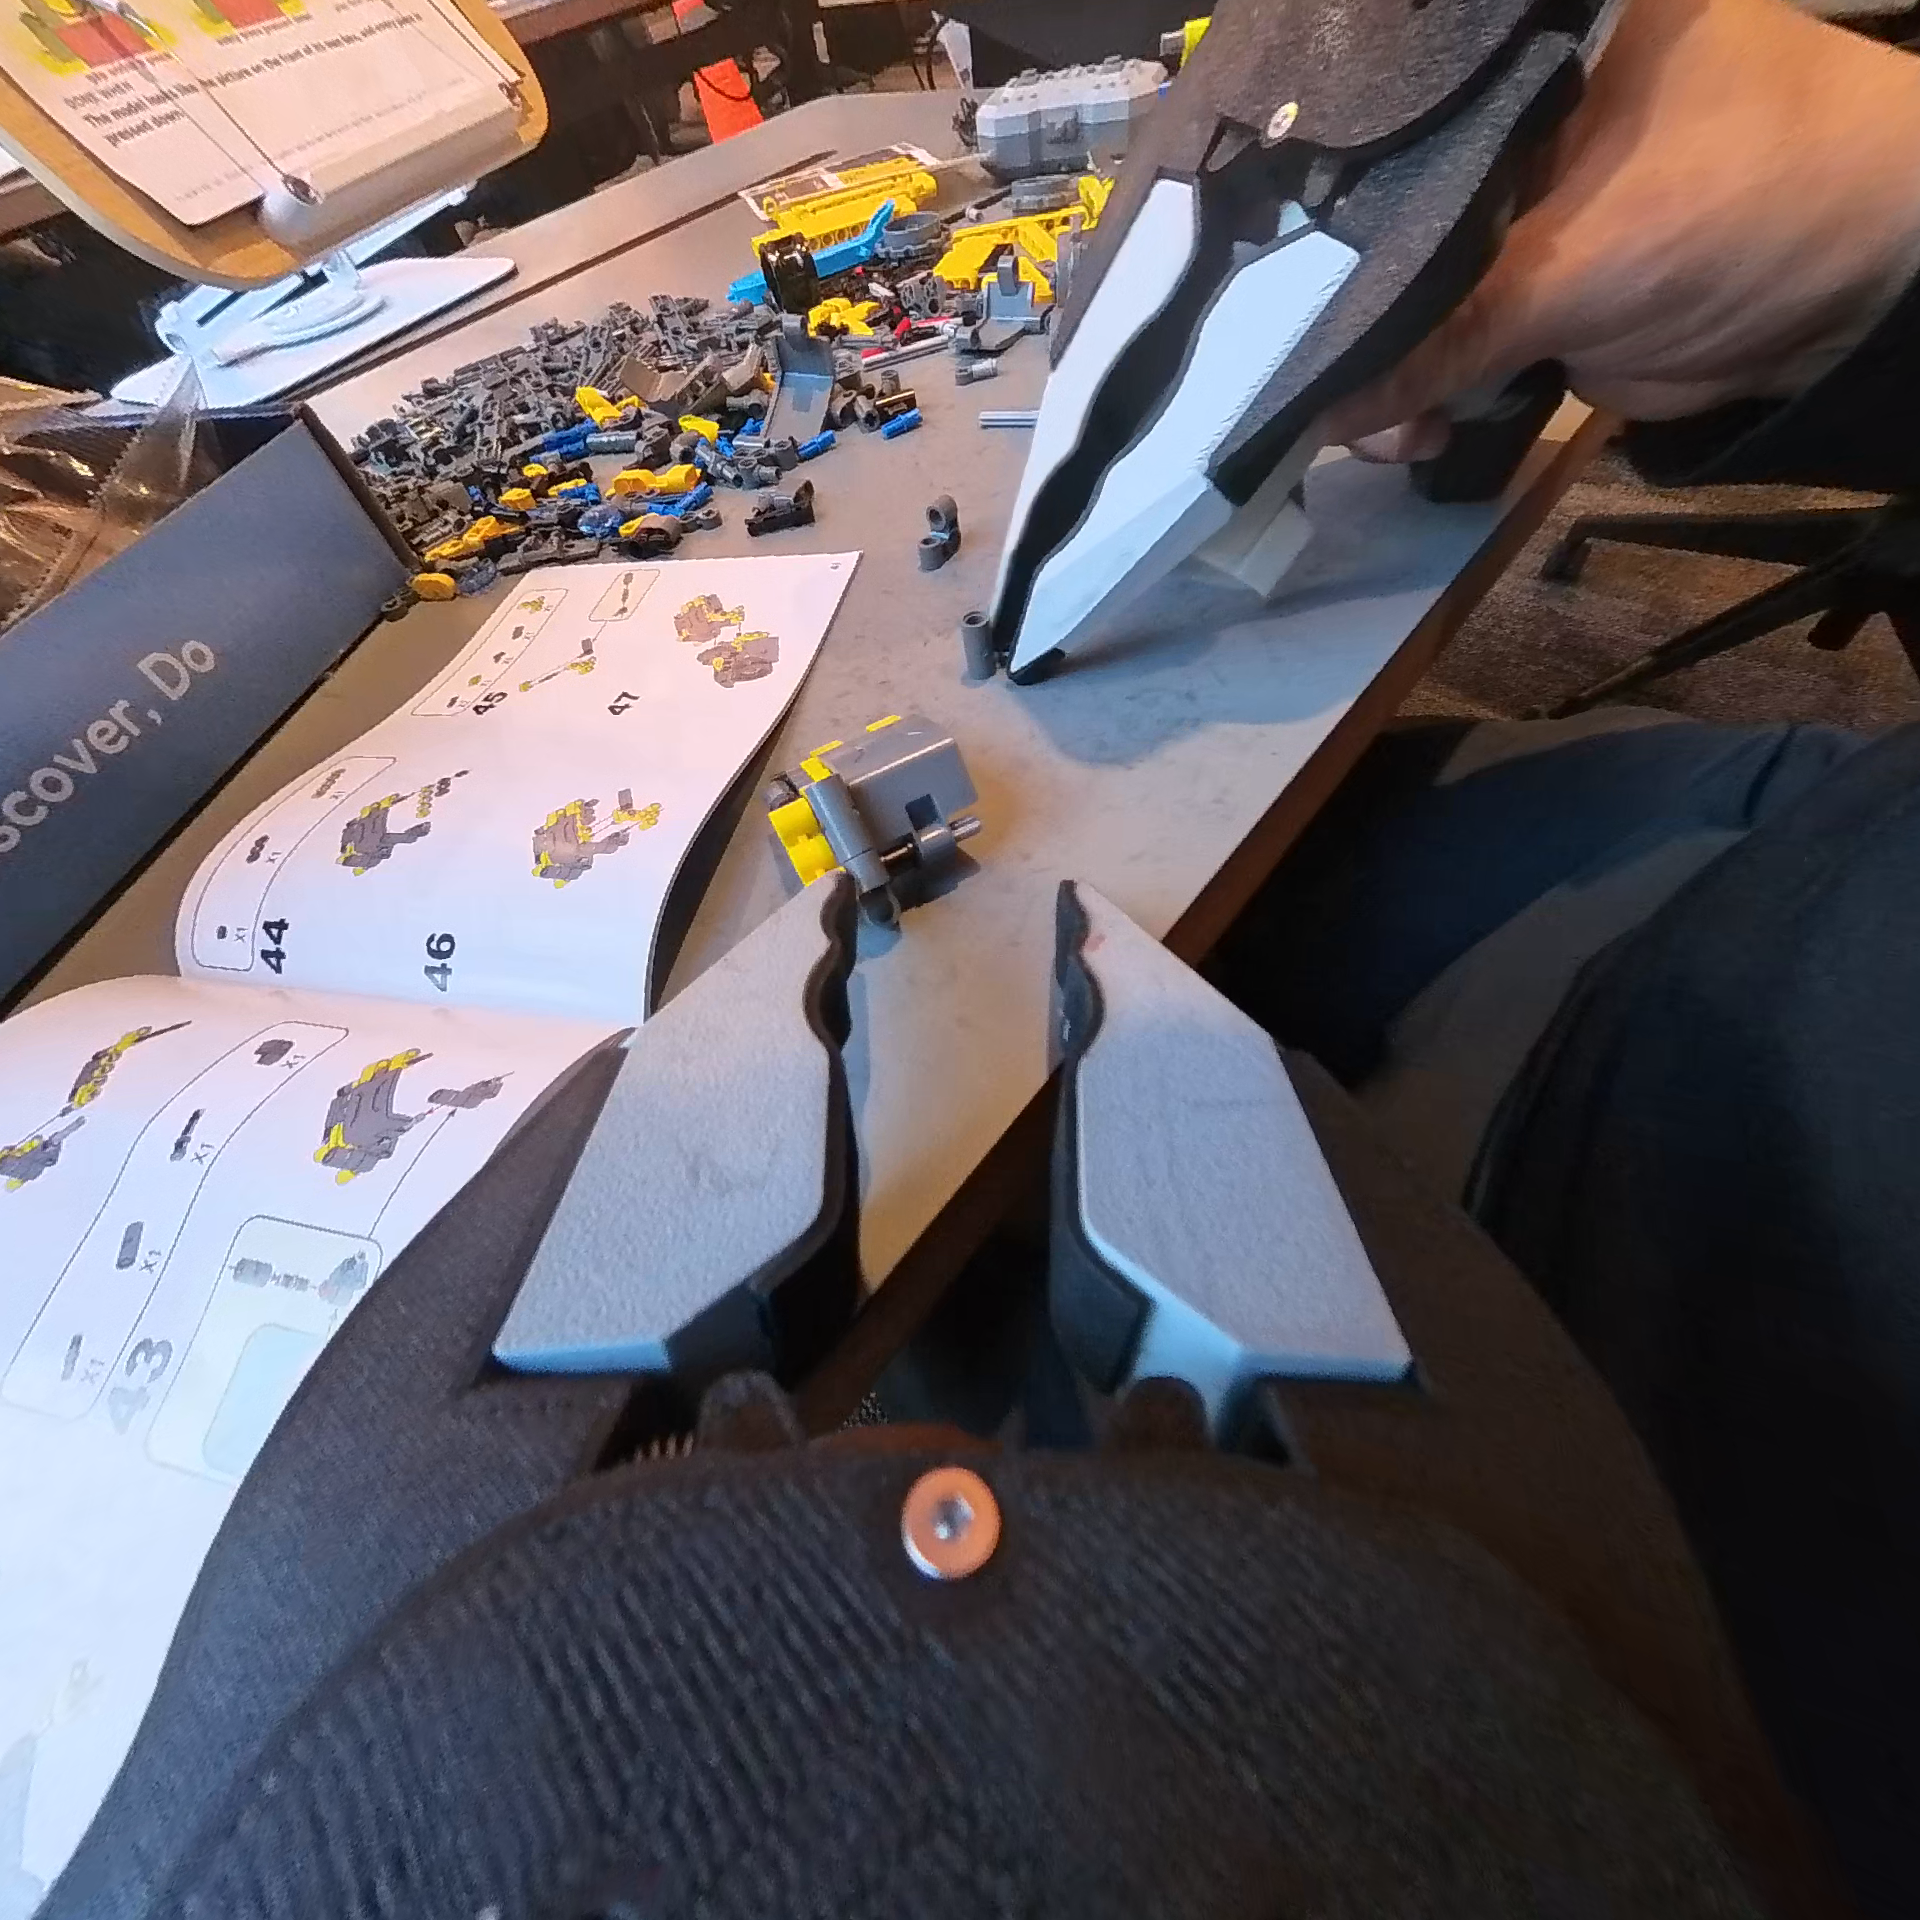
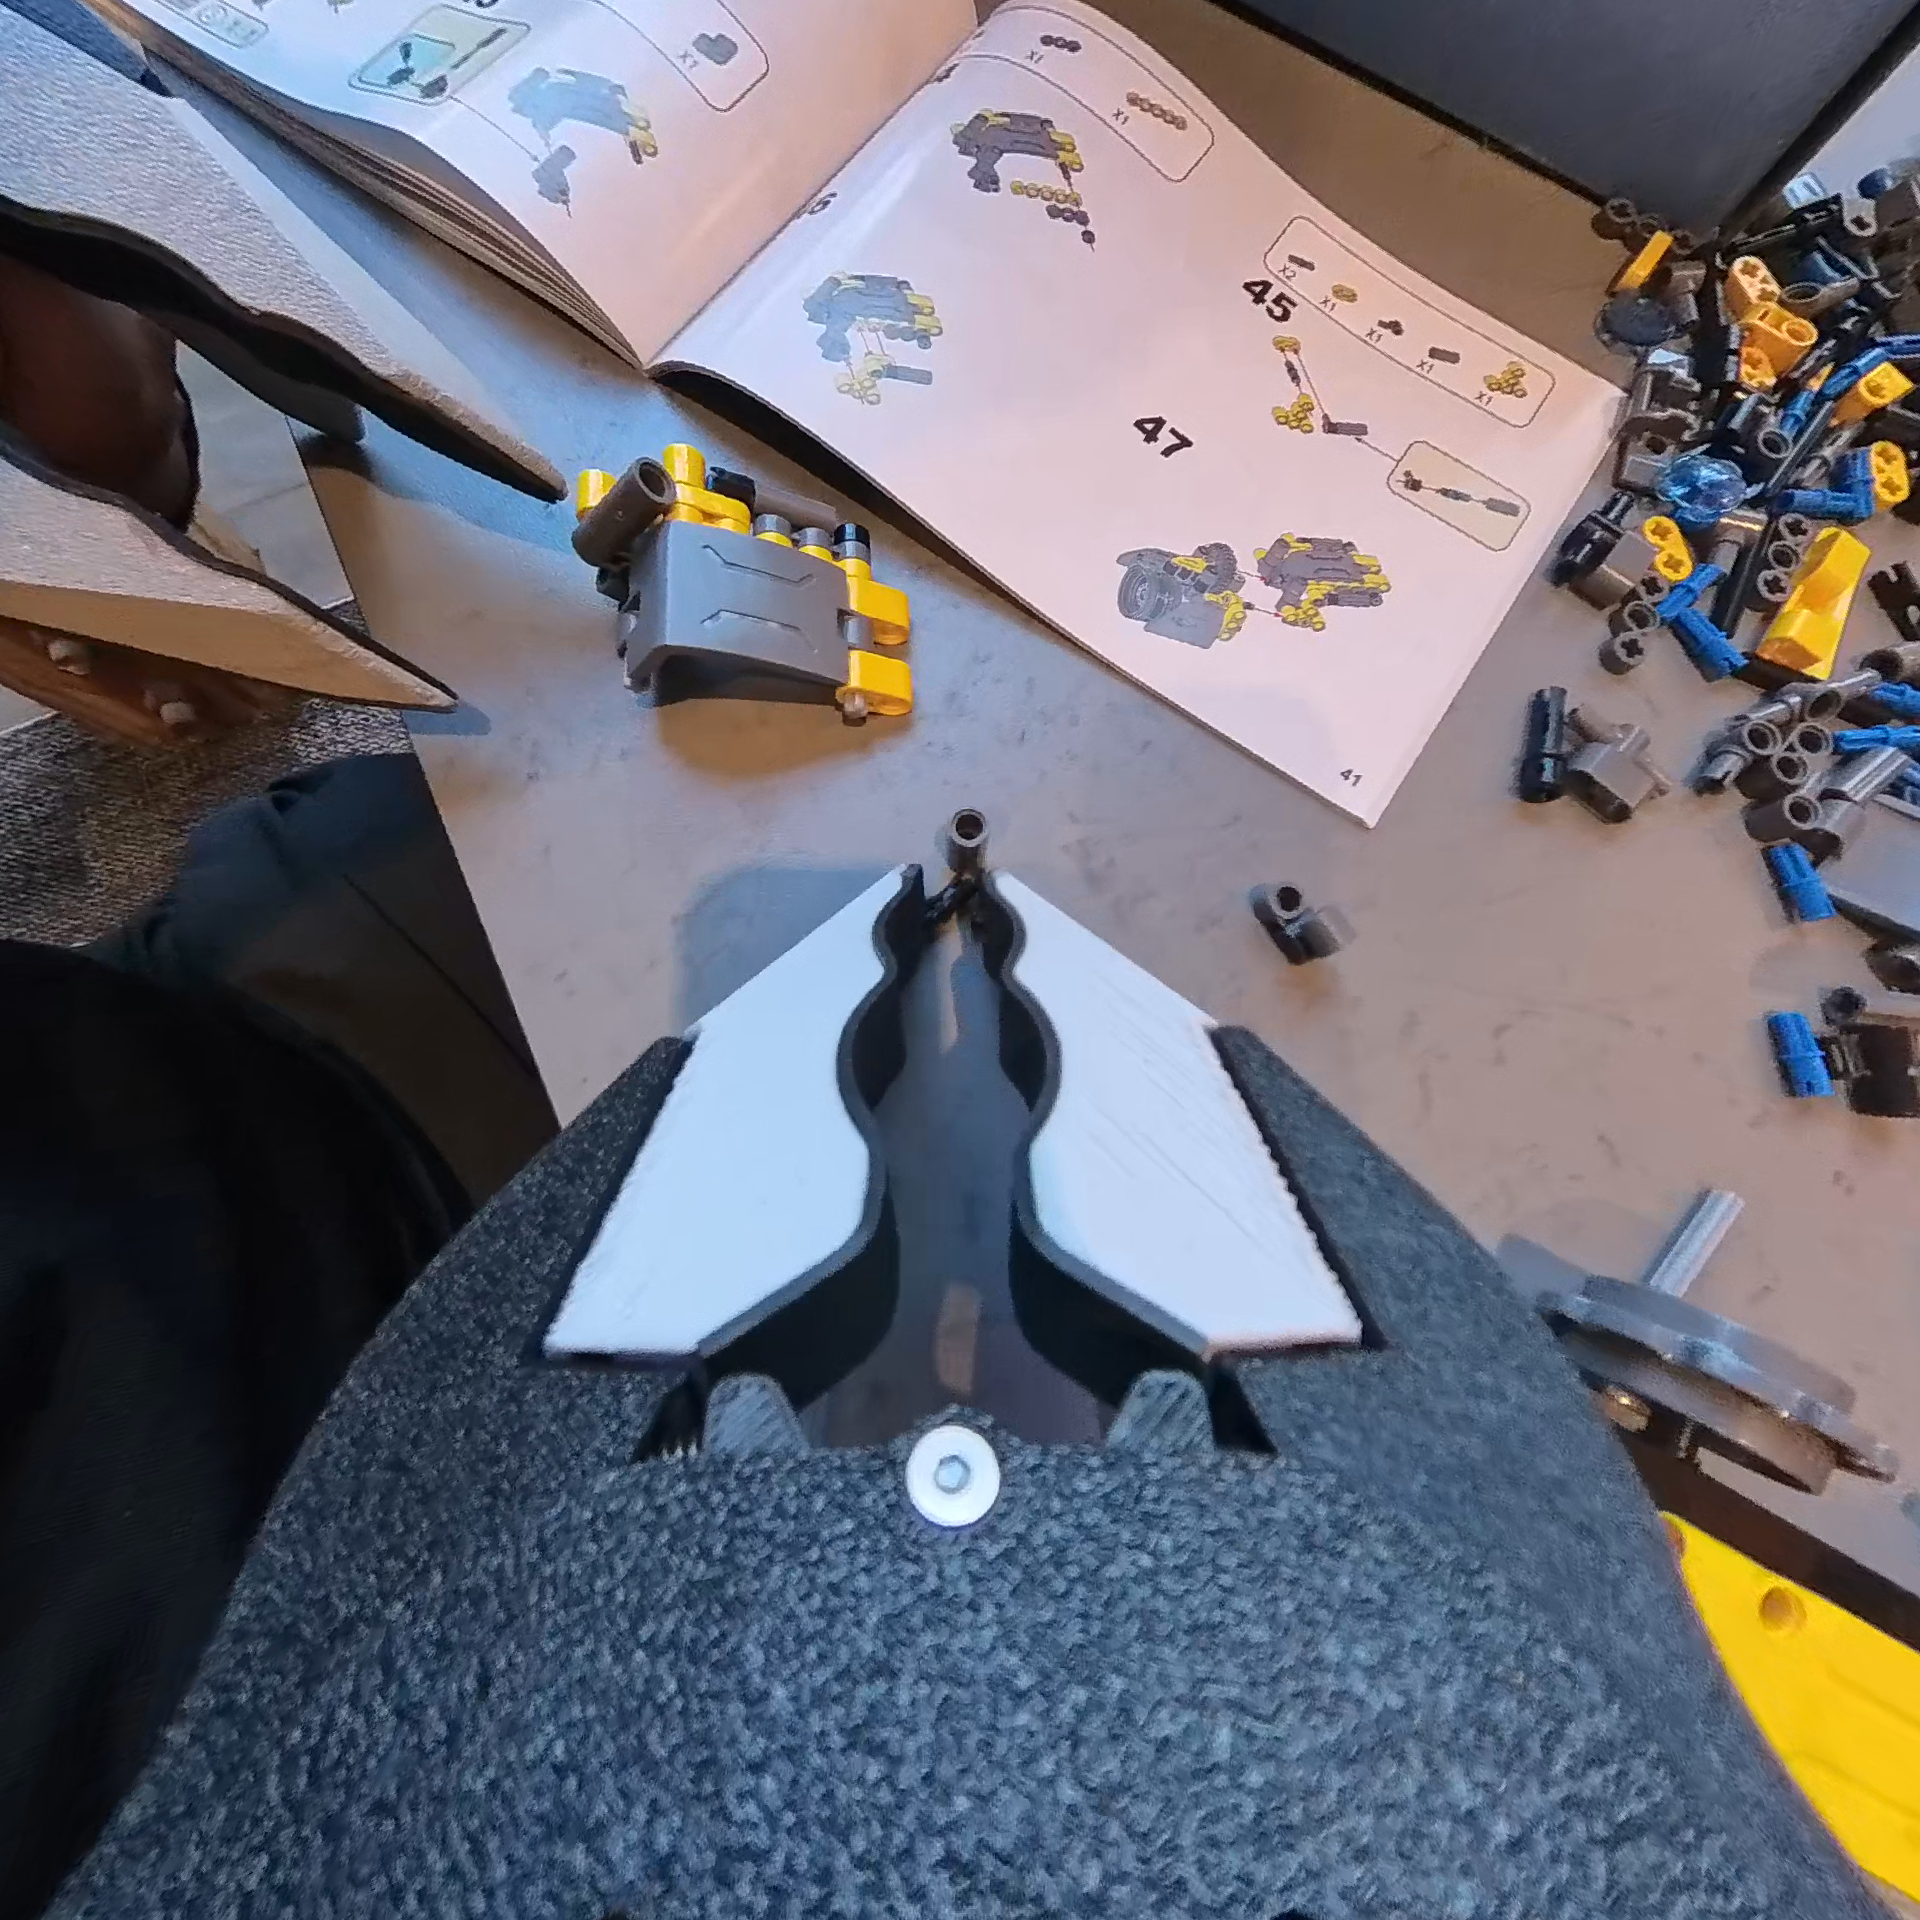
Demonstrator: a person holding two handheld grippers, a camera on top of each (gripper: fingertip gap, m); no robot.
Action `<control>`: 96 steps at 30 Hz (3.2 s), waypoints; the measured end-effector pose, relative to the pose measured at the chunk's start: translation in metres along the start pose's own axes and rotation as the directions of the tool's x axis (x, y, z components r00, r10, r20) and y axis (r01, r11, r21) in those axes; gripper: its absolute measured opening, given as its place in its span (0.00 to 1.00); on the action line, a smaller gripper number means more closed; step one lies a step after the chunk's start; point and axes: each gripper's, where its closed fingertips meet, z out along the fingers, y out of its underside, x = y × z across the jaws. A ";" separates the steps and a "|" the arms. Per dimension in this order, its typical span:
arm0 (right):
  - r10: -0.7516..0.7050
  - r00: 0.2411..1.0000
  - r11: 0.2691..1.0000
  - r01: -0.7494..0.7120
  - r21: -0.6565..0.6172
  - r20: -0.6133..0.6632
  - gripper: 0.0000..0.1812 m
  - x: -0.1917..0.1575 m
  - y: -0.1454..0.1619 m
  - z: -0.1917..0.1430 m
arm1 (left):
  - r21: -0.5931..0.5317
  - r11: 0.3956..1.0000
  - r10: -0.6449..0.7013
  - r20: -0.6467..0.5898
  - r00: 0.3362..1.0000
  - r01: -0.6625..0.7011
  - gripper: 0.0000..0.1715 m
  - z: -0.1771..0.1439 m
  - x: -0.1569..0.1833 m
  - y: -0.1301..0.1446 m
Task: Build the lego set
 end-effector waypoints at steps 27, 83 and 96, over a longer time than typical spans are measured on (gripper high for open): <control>-0.006 1.000 1.000 0.006 0.022 0.007 0.10 0.002 -0.009 0.004 | 0.004 1.000 0.000 -0.002 1.000 0.000 0.22 -0.001 0.000 0.000; -0.099 0.990 0.994 0.093 0.063 0.098 0.13 -0.024 -0.006 -0.021 | -0.013 1.000 -0.010 0.001 1.000 0.010 0.18 -0.002 0.001 0.001; -0.411 0.905 0.872 0.425 -0.244 0.110 0.11 0.020 0.014 -0.025 | -0.001 1.000 -0.006 0.008 1.000 0.006 0.18 -0.004 0.001 -0.004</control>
